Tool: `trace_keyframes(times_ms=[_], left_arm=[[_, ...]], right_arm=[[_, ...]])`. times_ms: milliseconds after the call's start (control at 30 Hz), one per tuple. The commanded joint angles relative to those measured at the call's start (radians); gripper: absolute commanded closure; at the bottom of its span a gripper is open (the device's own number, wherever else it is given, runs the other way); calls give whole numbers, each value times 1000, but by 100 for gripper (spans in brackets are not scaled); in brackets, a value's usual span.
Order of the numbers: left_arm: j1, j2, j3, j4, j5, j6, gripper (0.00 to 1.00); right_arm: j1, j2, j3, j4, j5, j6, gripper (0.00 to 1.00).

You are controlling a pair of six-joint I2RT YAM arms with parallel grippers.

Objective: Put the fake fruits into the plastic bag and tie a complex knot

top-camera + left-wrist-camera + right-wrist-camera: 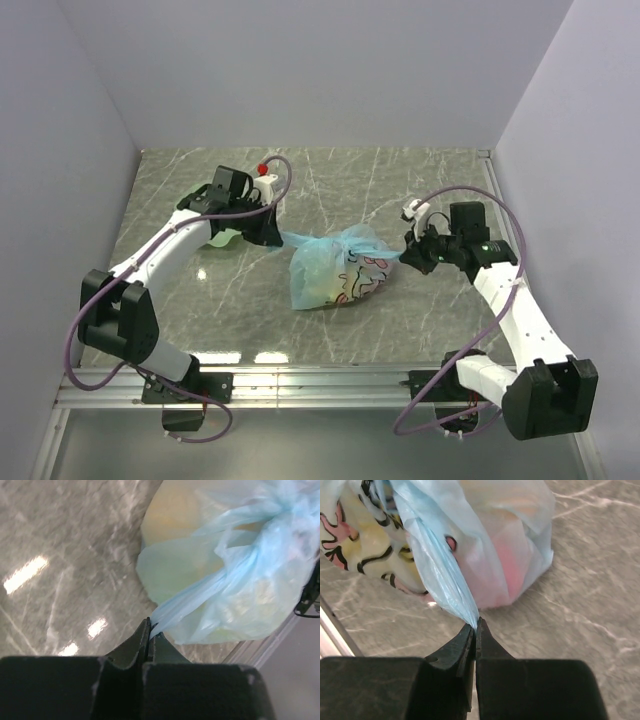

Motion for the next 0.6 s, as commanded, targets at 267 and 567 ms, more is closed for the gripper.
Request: trace_keyframes(times_ms=[267,567], left_arm=[[142,-17,-143,83,-369,124,100],[183,-10,-231,129,-405,183,100]], right_arm=[[-253,-37,-106,-24,271,-204,100],[-368,10,-174,19,291,-301,100]])
